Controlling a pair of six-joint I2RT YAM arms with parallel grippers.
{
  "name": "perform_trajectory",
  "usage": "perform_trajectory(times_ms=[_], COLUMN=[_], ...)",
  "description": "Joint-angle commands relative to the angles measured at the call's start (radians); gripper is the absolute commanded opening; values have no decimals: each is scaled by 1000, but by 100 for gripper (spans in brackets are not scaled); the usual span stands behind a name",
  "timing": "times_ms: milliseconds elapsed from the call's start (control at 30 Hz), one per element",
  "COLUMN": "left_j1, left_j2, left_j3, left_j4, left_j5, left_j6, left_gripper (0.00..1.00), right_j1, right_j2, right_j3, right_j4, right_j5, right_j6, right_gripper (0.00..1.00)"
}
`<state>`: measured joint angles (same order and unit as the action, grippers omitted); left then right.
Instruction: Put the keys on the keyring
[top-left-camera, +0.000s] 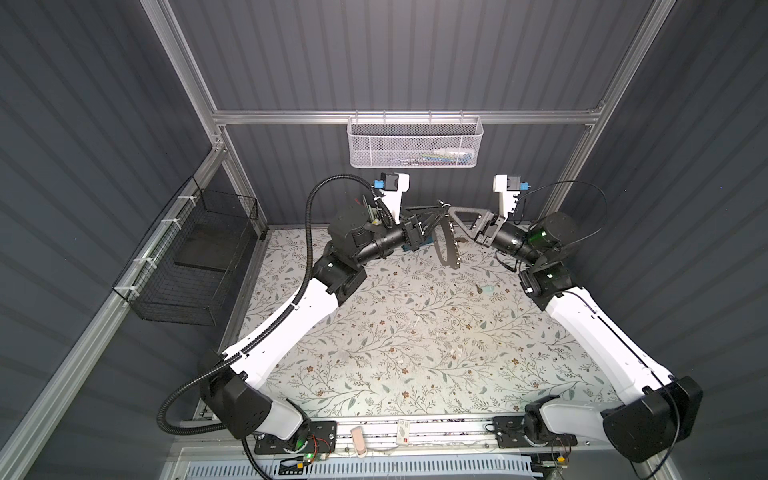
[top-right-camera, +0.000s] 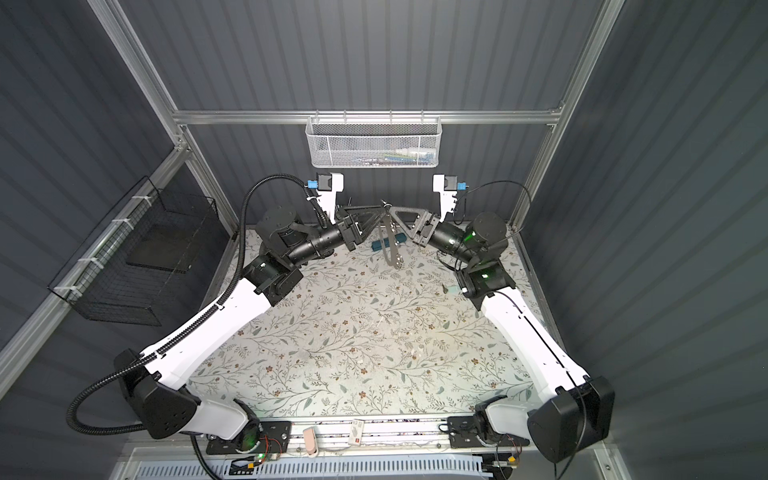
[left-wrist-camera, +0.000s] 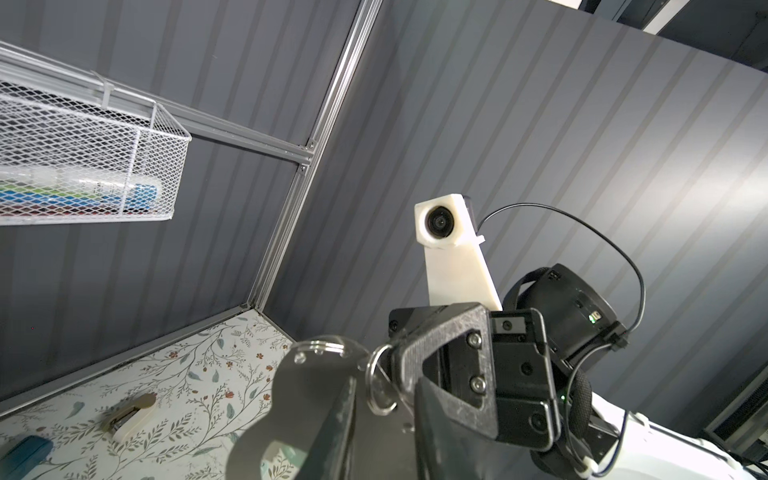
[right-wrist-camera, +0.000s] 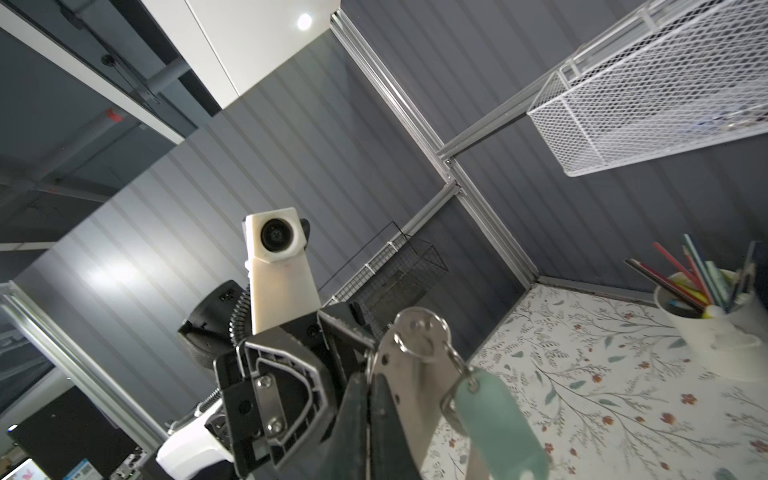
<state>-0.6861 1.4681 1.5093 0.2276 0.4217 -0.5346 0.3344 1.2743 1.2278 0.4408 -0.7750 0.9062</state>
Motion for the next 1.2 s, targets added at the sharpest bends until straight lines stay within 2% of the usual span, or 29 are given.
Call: perform_trajectory(times_ms=[0, 300, 467, 633, 1167], left_j1=[46, 95, 97, 97, 96], left_j2=[-36, 13, 61, 87, 106], left_j3=[0, 115, 173, 189, 194], left_j4=[-68, -329, -452, -500, -443], left_j5=[71, 305, 423, 451, 470], left_j6=[21, 134, 194, 219, 180], left_gripper=[26, 26, 26, 27, 22], right_j1=[-9, -11, -9, -8, 2], right_j2=[-38, -25, 11, 46, 45], right_j3=[46, 173, 252, 311, 311], right_j4=[-190, -599, -752, -824, -824], right_j5=[-55, -139, -164, -196, -187], right_j6=[-173, -476, -590, -632, -632], right_gripper=[0, 0, 0, 0, 0])
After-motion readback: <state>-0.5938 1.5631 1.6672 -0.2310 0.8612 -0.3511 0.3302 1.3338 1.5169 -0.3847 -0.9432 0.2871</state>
